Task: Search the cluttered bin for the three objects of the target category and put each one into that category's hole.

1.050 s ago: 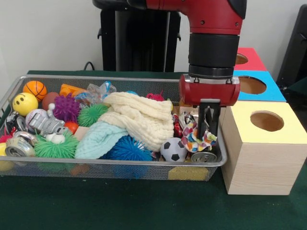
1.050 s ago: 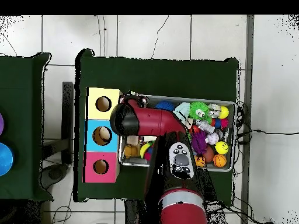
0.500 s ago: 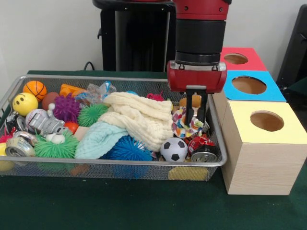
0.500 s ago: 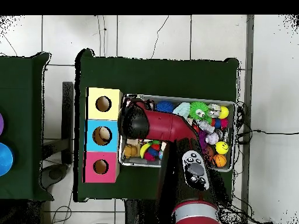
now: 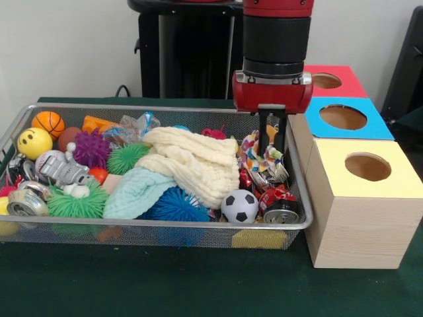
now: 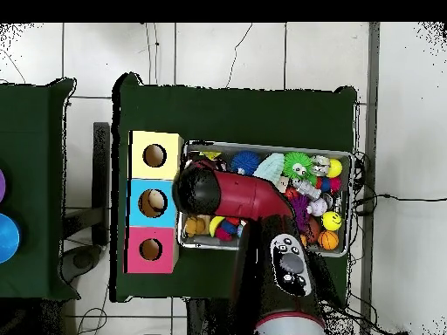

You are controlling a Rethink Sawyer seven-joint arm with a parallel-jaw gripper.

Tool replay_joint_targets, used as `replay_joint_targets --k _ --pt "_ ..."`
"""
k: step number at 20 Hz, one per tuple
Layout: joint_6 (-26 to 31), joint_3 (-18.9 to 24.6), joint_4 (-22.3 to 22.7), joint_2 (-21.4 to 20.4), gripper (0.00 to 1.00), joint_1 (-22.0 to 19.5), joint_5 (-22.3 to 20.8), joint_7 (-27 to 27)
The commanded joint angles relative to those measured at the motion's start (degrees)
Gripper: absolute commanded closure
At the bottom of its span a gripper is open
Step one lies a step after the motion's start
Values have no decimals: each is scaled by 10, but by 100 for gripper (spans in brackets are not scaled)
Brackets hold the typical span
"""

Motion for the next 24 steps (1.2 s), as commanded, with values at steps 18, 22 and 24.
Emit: replay_joint_targets --k 18,22,24 --pt "95 -36 59 -26 100 81 92 148" --pt "85 -41 57 -18 100 89 100 151" --pt "83 -45 54 -14 100 94 105 153"
